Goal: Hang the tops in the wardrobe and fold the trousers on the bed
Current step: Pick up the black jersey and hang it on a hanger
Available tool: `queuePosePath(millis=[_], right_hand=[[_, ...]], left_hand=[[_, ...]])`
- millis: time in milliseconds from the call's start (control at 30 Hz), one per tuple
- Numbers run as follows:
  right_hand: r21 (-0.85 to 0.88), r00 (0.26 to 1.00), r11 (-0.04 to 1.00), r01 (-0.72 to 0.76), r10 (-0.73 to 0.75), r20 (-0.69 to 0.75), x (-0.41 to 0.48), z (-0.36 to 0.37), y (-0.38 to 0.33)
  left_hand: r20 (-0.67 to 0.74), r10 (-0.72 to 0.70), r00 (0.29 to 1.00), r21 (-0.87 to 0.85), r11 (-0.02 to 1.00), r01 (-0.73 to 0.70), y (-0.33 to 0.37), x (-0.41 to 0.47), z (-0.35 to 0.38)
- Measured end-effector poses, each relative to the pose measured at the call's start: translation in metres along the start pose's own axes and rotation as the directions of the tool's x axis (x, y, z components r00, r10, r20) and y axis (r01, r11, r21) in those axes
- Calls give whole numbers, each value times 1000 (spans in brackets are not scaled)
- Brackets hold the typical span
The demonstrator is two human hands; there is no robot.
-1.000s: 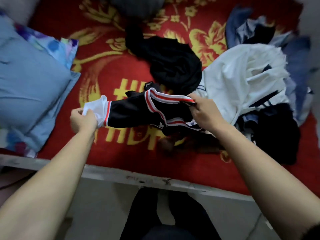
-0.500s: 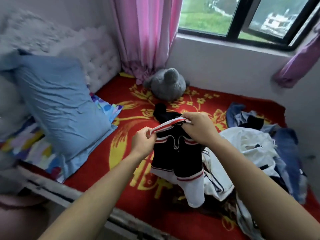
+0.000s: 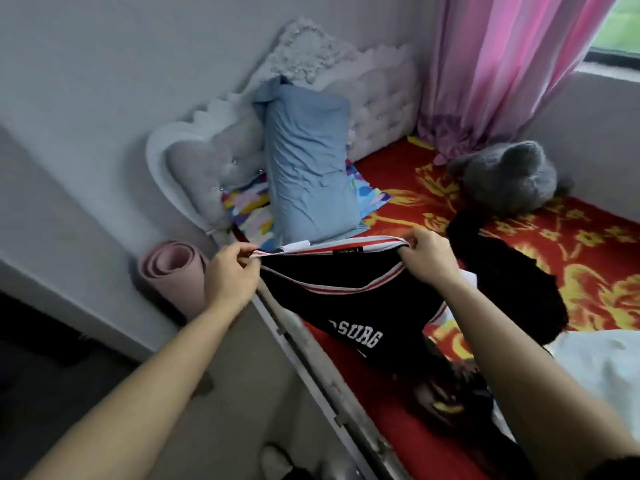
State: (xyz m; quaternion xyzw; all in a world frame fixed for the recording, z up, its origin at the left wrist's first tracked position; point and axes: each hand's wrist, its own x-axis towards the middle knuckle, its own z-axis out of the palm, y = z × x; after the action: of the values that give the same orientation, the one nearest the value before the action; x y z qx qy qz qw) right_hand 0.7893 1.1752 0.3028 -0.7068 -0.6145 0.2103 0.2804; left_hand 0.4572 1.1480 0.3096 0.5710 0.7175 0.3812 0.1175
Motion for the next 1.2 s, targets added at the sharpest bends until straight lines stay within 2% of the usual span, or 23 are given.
queuePosePath(millis=[133, 200, 267, 433, 567, 733, 800, 867, 1067, 1200], right_hand=[[99, 966, 985, 143, -160, 202, -5, 60, -96], [161, 926, 959, 234, -270, 262, -15, 86, -151], [224, 882, 923, 314, -371, 290, -30, 112, -209], [379, 755, 830, 410, -541, 370, -87, 191, -347], [400, 665, 769, 498, -635, 393, -128, 259, -453], [474, 625, 718, 509, -687, 369, -175, 331, -566], [494, 581, 697, 520, -712, 394, -190, 354, -597], [507, 551, 683, 526, -727, 409, -200, 374, -627], [583, 529, 672, 456, -732, 429, -212, 436, -712], [684, 504, 602, 413, -776, 379, -204, 482, -787]], left_hand=[[-152, -169, 974, 86, 979, 183, -57, -3, -85], [-180, -326, 928, -25, 945, 327, -92, -8, -131], [-194, -436, 879, -174, 897, 407, -126, -17, -179], [-305, -537, 786, -355, 830, 429, -221, -42, -296], [-398, -538, 743, -403, 830, 385, -288, -45, -393], [-526, -494, 692, -401, 862, 311, -346, -33, -500], [-562, -491, 665, -391, 867, 309, -364, -28, -530], [-598, -477, 644, -362, 878, 313, -380, -21, -557], [-726, -414, 549, -287, 908, 304, -425, 8, -601], [-762, -352, 544, -222, 931, 292, -459, 40, -624]])
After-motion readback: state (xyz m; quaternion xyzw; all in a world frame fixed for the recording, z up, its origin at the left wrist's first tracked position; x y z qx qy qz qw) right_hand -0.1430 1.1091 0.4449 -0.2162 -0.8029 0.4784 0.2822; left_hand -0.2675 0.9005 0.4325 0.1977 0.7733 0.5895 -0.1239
